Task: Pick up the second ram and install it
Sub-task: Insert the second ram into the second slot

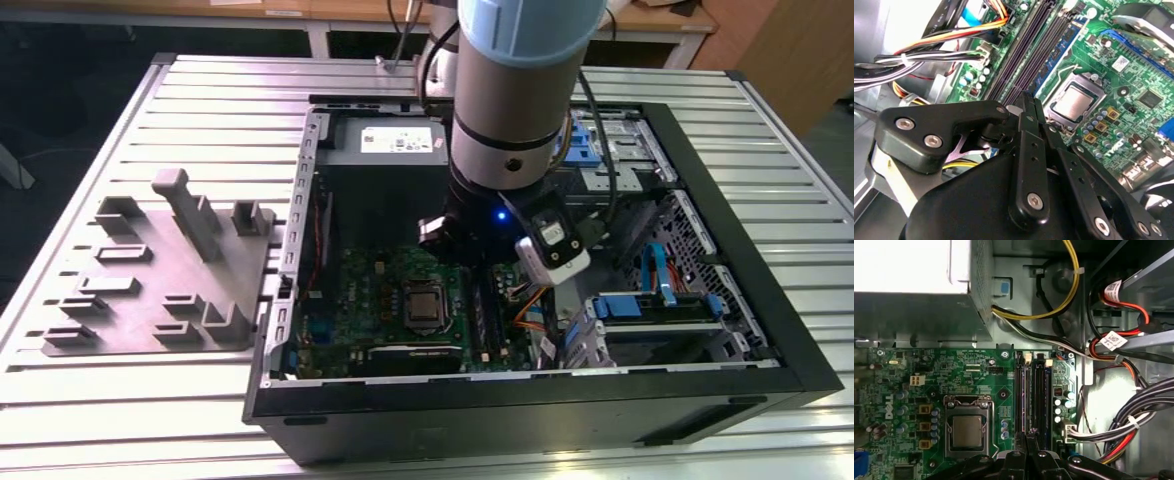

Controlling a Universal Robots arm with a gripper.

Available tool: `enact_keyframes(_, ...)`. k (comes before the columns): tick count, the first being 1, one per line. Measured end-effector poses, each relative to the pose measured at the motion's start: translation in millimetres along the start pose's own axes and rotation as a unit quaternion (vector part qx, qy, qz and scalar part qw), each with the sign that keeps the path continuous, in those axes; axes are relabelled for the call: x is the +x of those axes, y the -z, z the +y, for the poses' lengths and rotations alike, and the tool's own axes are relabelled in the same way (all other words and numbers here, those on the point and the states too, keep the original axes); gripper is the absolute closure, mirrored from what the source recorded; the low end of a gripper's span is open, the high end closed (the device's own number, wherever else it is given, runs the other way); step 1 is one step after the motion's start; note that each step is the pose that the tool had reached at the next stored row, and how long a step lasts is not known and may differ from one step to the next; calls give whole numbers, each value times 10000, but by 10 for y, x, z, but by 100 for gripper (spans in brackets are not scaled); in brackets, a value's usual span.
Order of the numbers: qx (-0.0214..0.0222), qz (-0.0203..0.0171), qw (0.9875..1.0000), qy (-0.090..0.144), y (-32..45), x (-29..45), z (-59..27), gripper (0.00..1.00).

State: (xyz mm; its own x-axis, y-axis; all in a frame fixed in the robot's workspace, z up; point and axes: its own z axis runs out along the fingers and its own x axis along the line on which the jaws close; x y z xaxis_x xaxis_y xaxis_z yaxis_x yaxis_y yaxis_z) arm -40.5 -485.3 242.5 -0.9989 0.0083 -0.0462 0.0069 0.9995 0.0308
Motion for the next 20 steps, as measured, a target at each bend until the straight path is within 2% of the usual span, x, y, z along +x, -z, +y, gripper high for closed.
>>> enact_keyframes(7,0,0,10000,-2,-41,-47,-1,88)
enact_keyframes(11,0,0,10000,-3,-97,-45,-3,88)
enact_keyframes(20,0,0,10000,-3,-108,-46,-1,88)
